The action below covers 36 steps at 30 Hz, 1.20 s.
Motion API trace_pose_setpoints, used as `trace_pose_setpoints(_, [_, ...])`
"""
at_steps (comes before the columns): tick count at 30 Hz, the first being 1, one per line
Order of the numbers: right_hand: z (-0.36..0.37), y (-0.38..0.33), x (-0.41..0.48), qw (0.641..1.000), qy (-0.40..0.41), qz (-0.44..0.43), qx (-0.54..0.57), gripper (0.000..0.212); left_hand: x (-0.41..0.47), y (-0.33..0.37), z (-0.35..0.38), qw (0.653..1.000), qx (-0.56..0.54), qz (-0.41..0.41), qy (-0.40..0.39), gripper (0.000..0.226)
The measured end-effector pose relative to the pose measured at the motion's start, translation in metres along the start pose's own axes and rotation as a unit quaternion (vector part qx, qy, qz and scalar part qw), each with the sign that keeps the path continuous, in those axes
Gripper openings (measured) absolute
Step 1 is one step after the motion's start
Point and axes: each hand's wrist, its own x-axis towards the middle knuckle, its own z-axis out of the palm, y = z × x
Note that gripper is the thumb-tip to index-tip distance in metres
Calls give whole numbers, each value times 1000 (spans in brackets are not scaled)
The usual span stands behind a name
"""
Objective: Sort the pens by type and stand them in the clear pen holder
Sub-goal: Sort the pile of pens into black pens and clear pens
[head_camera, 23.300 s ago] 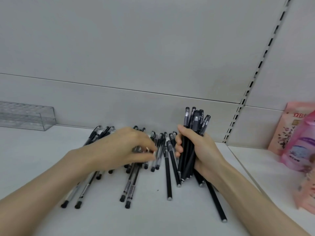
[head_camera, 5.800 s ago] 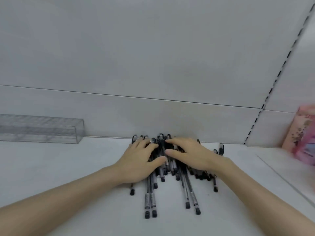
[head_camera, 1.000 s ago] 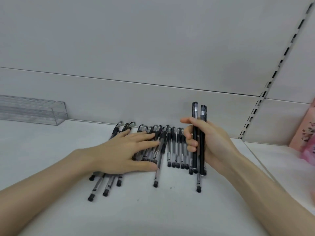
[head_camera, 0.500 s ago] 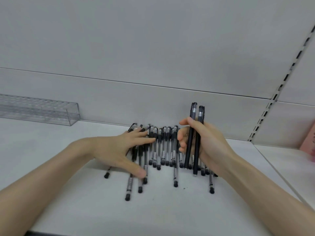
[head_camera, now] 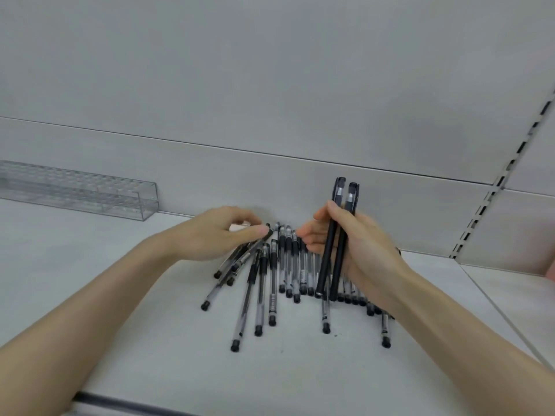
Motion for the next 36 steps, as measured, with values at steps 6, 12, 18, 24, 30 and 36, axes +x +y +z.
trace_pose_setpoints(6, [45,-11,11,995,-10,-60,-79,31,-35,21,-21,983,-166,40,70,44])
trace_pose_setpoints(12, [127,-27,7,989,-79,-84,-91,30,-85,3,-30,959,-254,63,112,36])
trace_pose_setpoints(18, [246,-13,10,980,-138,-87,-118,31,-156,-66,-86,945,-287,38,149,32])
trace_pose_setpoints(24, [398,20,25,978,-127,-129,-103,25,-243,-178,-158,954,-213,-9,211,29])
trace_pose_setpoints(30, [526,36,52,975,-145,-160,-51,24,-297,-268,-234,958,-133,-58,247,28])
trace_pose_setpoints(36, [616,56,110,977,-142,-139,-73,30,-303,-360,-297,951,18,-70,300,12])
